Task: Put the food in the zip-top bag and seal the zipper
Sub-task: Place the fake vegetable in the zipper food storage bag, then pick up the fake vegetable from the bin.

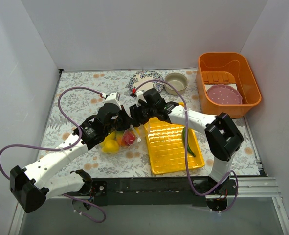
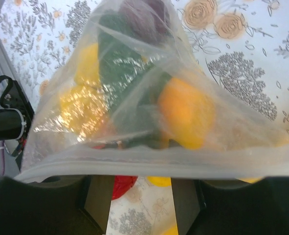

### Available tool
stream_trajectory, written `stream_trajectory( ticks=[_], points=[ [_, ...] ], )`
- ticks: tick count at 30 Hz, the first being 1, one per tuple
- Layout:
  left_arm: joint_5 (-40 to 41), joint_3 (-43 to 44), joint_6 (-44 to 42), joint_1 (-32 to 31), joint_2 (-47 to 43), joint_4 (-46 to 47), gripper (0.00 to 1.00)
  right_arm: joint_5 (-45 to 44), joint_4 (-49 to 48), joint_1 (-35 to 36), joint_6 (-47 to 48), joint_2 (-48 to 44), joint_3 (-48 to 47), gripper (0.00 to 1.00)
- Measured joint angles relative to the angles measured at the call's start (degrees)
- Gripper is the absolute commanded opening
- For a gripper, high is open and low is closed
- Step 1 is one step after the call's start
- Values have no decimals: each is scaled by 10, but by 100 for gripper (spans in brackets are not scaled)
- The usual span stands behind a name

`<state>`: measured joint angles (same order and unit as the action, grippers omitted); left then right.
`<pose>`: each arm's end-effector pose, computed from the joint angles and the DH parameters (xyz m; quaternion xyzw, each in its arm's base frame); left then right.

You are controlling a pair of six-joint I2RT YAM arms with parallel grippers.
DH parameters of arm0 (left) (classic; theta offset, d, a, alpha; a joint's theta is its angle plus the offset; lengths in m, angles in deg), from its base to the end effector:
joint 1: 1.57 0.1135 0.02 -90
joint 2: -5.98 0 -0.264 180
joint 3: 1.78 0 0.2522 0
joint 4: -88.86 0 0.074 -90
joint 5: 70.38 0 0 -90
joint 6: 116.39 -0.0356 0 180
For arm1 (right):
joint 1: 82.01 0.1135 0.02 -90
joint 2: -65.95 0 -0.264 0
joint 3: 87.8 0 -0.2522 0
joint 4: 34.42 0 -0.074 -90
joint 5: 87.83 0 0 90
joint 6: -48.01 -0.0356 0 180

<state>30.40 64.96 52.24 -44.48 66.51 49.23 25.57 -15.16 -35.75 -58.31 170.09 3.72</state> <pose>0.1743 -0.1529 0.3106 -0.3112 0.8208 -0.3714 0.3026 0.2766 0.3095 0.2404 -0.3149 0.8146 0.3888 0.2935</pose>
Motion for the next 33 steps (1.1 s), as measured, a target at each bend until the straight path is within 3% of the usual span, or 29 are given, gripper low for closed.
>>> stream_trajectory(
  ticks=[12,18,20,23,33],
  points=[
    [0,0,0,0,0,0,2,-158,25,-14,-7,-168,140,69],
    [-1,0,0,0,0,0,2,-248,55,-38,-10,-255,169,71],
    [-1,0,0,0,0,0,2,-283,76,-42,-11,-256,169,85],
    [-1,0,0,0,0,0,2,-335,126,-50,-24,-250,169,98],
    [-1,0,0,0,0,0,1,-373,183,-77,-50,-255,218,98]
  ],
)
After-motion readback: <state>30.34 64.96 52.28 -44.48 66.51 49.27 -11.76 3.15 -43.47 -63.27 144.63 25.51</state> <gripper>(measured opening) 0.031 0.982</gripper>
